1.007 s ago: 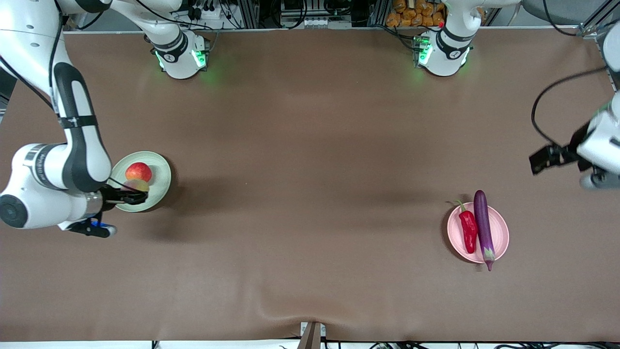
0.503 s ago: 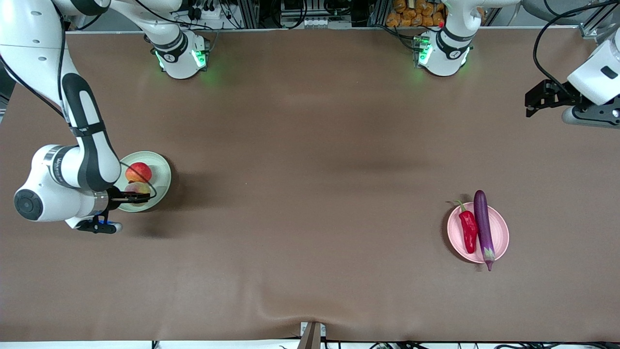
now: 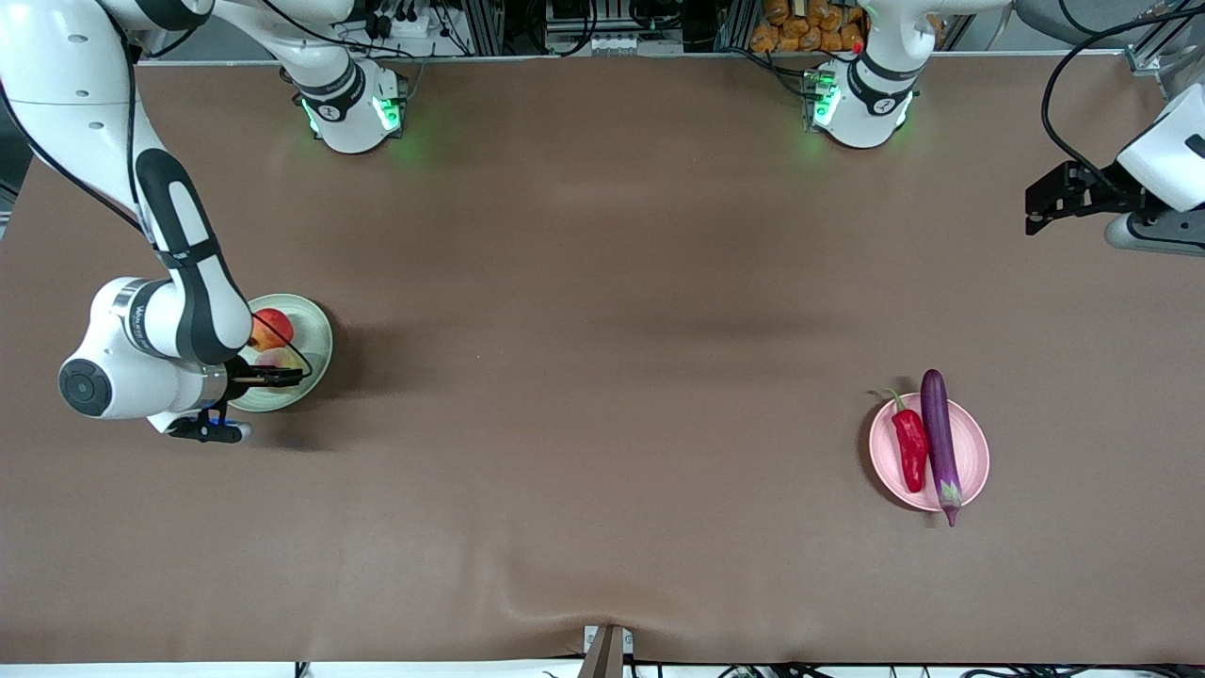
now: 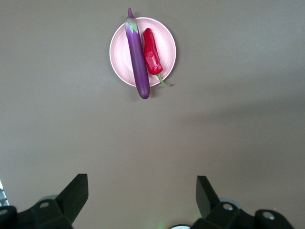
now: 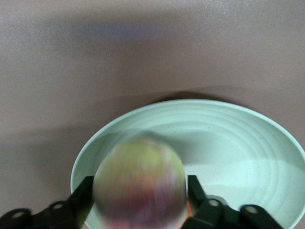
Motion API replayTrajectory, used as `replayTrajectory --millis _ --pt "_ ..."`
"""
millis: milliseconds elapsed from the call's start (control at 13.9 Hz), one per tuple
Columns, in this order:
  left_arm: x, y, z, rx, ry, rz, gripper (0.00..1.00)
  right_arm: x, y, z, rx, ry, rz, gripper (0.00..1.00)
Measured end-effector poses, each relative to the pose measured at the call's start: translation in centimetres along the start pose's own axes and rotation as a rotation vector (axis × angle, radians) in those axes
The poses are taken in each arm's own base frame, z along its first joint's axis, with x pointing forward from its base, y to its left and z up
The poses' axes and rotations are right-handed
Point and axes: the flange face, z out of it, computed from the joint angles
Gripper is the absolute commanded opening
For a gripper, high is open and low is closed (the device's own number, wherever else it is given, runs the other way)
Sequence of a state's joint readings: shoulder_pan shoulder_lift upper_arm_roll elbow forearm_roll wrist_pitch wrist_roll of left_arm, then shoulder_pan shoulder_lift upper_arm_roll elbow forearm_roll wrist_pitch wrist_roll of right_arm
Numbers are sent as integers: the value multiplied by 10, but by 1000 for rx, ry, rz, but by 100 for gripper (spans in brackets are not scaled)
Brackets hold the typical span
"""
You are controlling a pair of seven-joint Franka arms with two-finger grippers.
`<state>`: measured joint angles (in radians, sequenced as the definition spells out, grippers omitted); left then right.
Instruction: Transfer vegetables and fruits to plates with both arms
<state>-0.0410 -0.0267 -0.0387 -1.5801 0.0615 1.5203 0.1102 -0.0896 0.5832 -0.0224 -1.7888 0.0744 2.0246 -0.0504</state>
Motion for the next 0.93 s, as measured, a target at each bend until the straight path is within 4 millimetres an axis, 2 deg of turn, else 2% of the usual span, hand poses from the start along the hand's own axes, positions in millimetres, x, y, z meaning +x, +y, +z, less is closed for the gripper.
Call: replayTrajectory --millis 144,216,288,431,647,719,935 --pt "1 2 -2 -6 8 -6 100 -1 -1 -5 1 -13 -1 100" --pt "1 3 -3 -9 9 -8 100 0 -3 -17 3 -18 -6 100" --pt "1 3 -3 -10 10 -9 100 3 -7 -37 5 -15 -13 100" --pt "1 3 -4 -33 17 -13 100 9 -22 -104 7 22 -42 100" --pt "4 6 -2 -51 17 -19 100 -1 -63 -217 0 148 -110 100" --pt "5 7 -2 -54 19 -23 100 -8 -75 -244 -3 180 -128 100" --pt "5 8 -2 -54 24 -30 100 -40 -91 -303 -8 204 -157 100"
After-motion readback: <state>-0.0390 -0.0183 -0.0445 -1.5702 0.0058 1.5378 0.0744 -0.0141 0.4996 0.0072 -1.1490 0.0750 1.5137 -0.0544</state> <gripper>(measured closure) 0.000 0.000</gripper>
